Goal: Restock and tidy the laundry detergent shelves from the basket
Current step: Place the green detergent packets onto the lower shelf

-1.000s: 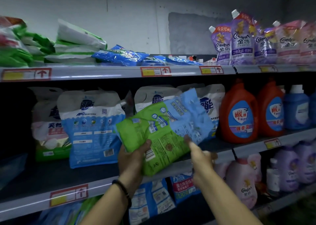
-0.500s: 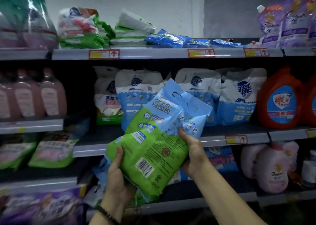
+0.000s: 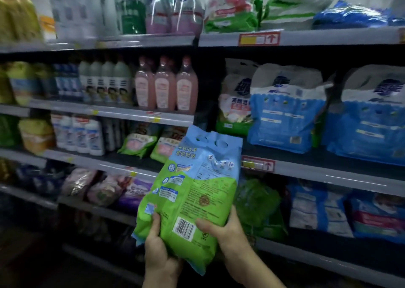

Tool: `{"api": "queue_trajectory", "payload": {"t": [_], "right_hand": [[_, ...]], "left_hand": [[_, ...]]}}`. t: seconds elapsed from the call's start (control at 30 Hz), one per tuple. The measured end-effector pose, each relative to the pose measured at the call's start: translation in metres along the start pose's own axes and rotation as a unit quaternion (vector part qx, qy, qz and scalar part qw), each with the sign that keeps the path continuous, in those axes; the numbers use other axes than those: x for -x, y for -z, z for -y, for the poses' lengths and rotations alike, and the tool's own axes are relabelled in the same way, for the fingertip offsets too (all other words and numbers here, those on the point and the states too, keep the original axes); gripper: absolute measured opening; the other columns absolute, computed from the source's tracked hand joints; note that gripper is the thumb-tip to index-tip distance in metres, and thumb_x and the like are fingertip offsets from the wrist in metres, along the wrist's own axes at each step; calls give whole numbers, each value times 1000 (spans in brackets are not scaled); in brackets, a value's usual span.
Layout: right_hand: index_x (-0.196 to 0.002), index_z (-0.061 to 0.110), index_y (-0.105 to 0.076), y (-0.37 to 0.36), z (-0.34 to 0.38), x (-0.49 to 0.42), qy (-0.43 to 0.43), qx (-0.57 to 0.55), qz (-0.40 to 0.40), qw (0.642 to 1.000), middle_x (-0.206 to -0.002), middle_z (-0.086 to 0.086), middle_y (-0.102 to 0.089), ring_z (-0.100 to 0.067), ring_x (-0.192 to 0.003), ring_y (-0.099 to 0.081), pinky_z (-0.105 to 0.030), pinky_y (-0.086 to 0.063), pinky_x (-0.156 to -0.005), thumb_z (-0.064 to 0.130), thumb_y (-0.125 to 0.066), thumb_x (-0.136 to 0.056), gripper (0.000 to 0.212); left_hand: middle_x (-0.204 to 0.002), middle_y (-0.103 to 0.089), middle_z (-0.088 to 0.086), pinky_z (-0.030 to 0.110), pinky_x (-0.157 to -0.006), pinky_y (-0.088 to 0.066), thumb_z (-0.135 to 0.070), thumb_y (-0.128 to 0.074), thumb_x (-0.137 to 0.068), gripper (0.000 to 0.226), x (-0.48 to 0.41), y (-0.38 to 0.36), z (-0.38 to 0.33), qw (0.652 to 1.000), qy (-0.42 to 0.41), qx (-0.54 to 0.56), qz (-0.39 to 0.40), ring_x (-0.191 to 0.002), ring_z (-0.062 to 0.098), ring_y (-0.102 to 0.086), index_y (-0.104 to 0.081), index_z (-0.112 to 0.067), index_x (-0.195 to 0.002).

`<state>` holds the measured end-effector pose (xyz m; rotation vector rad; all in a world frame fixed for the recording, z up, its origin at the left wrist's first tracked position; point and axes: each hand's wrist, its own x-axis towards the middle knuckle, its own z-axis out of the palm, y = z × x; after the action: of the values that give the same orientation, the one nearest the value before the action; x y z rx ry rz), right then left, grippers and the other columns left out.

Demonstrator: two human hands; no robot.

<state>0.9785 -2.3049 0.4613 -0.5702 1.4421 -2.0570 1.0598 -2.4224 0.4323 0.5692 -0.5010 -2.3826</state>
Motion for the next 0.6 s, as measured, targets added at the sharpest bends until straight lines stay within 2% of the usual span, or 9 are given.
{"api": "queue_trajectory", "payload": {"t": [0.1,0.17,0.23,0.27,0.37,0.4,0.53,0.6], "right_hand": [[-127,10,-57,-30,-36,-1,-28,14,29,999,-104,-12,-82,-29,-91,-80,-35,-64,-71,4,-98,-50,87],[-123,6,-61,-47,-48,-10,-47,7,29,998,-99,-12,-82,-26,-85,-81,-32,-63,-65,-9,-94,-64,69],[-121,3,-66,-64,-57,-24,-75,-10,34,997,-100,-15,-82,-31,-87,-80,-36,-64,-67,-13,-82,-78,49],[-121,2,-68,-73,-61,-33,-89,-19,35,995,-103,-18,-81,-35,-91,-80,-41,-65,-71,-12,-79,-81,43],[-123,1,-70,-96,-69,-67,-116,-32,34,992,-108,-22,-79,-43,-98,-77,-51,-64,-80,-7,-76,-85,39],[-126,2,-68,-103,-71,-79,-120,-35,38,991,-110,-22,-79,-44,-99,-77,-52,-64,-79,-7,-76,-85,43],[-131,9,-65,-131,-72,-124,-129,-41,82,987,-113,-17,-80,-37,-92,-80,-45,-64,-65,-10,-74,-85,51],[-127,11,-67,-144,-71,-144,-112,-32,99,988,-110,-12,-81,-31,-91,-80,-42,-65,-69,-12,-73,-84,49]], "left_hand": [[-127,-73,28,63,-92,-59,-68,-51,-98,74,-8,34,-21,999,-4,25,-25,-103,48,-75,-72,-6,-133],[-123,-74,28,63,-81,-63,-66,-53,-98,72,-15,51,-37,999,-10,24,-31,-96,47,-77,-75,-4,-127],[-118,-76,26,58,-68,-65,-59,-53,-101,65,-19,61,-55,999,-35,-7,-40,-91,42,-79,-77,-2,-120],[-117,-77,25,55,-69,-66,-54,-55,-101,59,-21,65,-65,997,-56,-37,-39,-93,40,-79,-78,-3,-121],[-124,-76,20,57,-99,-57,-34,-72,-89,48,-35,77,-96,981,-138,-127,-45,-110,39,-76,-72,-9,-131],[-122,-77,19,57,-102,-55,-28,-75,-86,47,-40,80,-106,975,-157,-148,-47,-110,38,-76,-73,-10,-129],[-125,-76,18,45,-91,-64,-14,-73,-84,48,-69,87,-138,969,-174,-176,-21,-113,34,-75,-69,-5,-131],[-128,-75,18,45,-95,-63,-10,-73,-85,50,-91,93,-150,965,-187,-182,-18,-118,34,-73,-66,-5,-134]]}}
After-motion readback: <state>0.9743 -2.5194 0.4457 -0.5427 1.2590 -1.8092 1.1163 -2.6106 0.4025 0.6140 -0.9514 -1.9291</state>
